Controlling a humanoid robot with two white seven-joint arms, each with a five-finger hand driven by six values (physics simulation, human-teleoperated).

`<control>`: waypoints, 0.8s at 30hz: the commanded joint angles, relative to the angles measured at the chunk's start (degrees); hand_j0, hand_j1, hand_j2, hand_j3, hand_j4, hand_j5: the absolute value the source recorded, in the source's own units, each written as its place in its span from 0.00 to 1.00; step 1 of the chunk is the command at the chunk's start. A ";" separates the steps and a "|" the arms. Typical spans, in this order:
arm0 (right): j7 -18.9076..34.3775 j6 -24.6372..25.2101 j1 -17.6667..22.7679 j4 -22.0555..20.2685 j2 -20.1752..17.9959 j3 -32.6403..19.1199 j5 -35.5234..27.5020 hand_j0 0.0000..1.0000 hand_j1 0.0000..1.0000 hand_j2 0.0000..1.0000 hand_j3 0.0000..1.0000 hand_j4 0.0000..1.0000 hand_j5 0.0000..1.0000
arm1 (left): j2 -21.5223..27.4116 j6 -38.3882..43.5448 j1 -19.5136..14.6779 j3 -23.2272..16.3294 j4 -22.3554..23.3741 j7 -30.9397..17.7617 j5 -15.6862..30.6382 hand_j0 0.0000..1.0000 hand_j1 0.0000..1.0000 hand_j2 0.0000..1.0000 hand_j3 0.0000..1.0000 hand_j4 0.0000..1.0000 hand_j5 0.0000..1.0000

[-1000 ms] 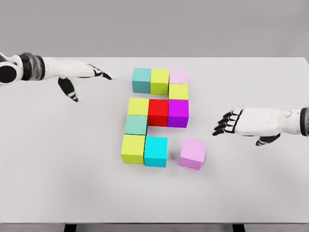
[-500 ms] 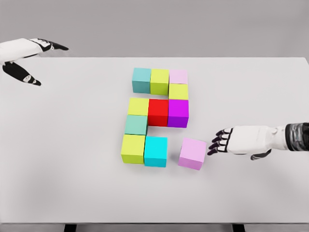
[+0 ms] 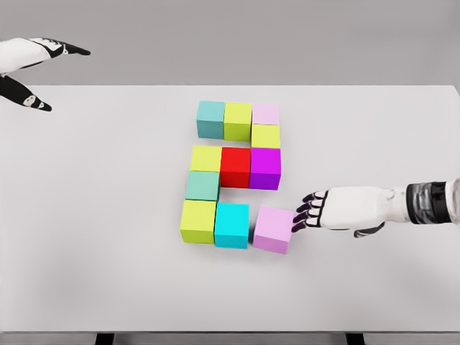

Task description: Assemble the squares on the desktop into the number 2

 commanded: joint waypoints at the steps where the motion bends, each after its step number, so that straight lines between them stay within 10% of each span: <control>1: -0.02 0.13 0.00 -0.01 0.29 -0.01 -0.39 1.00 1.00 1.00 1.00 1.00 1.00 | -0.14 0.16 0.00 0.08 0.12 0.03 0.37 1.00 1.00 1.00 1.00 1.00 1.00; 24: -0.02 0.13 -0.70 0.34 -1.73 -0.01 -0.30 1.00 1.00 1.00 1.00 1.00 1.00 | 0.83 0.16 -0.17 0.34 0.39 0.03 0.37 1.00 1.00 1.00 1.00 1.00 1.00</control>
